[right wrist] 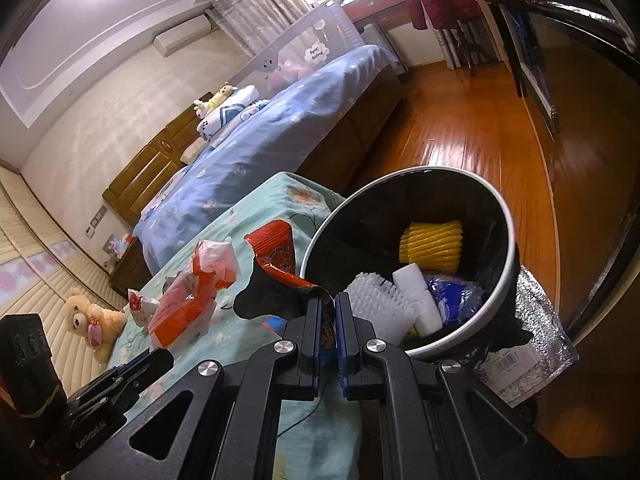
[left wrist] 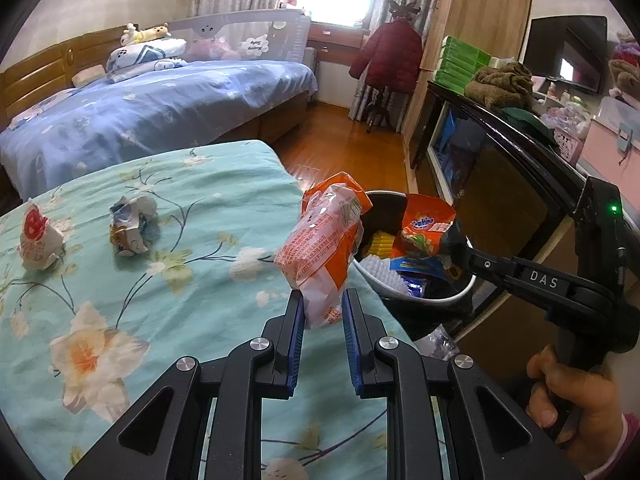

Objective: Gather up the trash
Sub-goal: 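Carry the orange-white wrapper and red snack packet over the bin with both tools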

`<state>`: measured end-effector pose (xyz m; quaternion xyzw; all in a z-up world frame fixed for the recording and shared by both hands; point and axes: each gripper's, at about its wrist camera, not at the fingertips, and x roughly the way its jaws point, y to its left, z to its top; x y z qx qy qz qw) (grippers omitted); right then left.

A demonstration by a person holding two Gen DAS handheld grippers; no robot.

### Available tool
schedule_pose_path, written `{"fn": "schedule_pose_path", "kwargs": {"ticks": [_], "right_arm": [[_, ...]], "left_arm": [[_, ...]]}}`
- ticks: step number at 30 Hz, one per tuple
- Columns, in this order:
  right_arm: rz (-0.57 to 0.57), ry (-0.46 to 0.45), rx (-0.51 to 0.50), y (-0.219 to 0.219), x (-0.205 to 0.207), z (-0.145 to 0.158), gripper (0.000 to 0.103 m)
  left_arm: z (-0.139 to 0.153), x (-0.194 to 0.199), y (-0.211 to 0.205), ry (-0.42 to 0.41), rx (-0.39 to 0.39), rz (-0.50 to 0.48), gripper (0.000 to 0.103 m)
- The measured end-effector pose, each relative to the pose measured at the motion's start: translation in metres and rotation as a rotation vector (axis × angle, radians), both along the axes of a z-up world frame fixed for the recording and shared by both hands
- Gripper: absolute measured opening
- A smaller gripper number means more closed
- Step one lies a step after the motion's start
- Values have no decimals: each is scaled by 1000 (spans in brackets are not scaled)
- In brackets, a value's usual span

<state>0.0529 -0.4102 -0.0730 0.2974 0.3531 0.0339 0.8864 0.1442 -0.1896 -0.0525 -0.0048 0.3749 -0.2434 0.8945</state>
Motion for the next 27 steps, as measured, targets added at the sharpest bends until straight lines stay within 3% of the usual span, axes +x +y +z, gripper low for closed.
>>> {"fn": "schedule_pose_path", "kwargs": {"ticks": [27], "right_arm": [[-89, 33, -17, -44, 2, -11, 6]], "left_arm": [[-7, 19, -51, 27, 9, -65, 18]]}}
